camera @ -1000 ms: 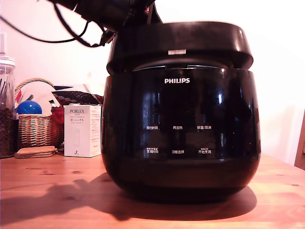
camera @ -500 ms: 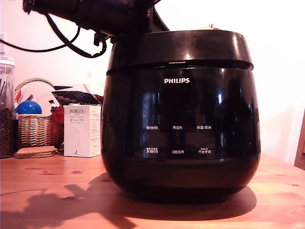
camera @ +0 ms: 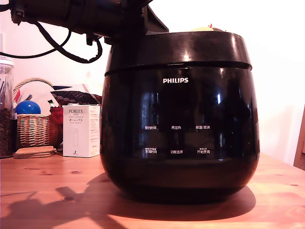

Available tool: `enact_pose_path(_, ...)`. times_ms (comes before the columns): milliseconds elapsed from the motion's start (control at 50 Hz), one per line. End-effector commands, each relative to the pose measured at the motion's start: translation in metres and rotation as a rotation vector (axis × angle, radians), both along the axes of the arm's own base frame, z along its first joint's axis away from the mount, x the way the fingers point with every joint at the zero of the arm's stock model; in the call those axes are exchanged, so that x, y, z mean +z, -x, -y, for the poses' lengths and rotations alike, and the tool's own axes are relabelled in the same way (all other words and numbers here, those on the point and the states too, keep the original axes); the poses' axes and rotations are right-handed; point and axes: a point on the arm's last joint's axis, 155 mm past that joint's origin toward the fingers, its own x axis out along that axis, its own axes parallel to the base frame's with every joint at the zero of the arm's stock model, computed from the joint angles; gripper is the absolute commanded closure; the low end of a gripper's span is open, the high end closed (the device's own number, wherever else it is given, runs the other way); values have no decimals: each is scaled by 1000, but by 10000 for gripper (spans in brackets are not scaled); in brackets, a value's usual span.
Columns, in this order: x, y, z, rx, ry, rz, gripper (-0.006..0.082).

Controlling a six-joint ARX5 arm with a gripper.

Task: Close the rice cooker by pressing the lid down with medium force

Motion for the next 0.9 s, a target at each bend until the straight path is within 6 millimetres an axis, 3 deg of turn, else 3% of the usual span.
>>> enact_pose_path(0, -82, 1, -7, 13, -157, -129, 789)
enact_pose_path(100, -98, -2, -4, 13, -174, -139, 789)
enact_pose_path(300, -105, -3, 0, 5, -153, -99, 789)
enact_pose_path(580, -133, -1, 2, -11, -202, -145, 789)
enact_pose_path(780, -139, 7, 8, -59, -248, -117, 789)
enact_pose_path(880, -132, 6, 9, -60, -231, -93, 789)
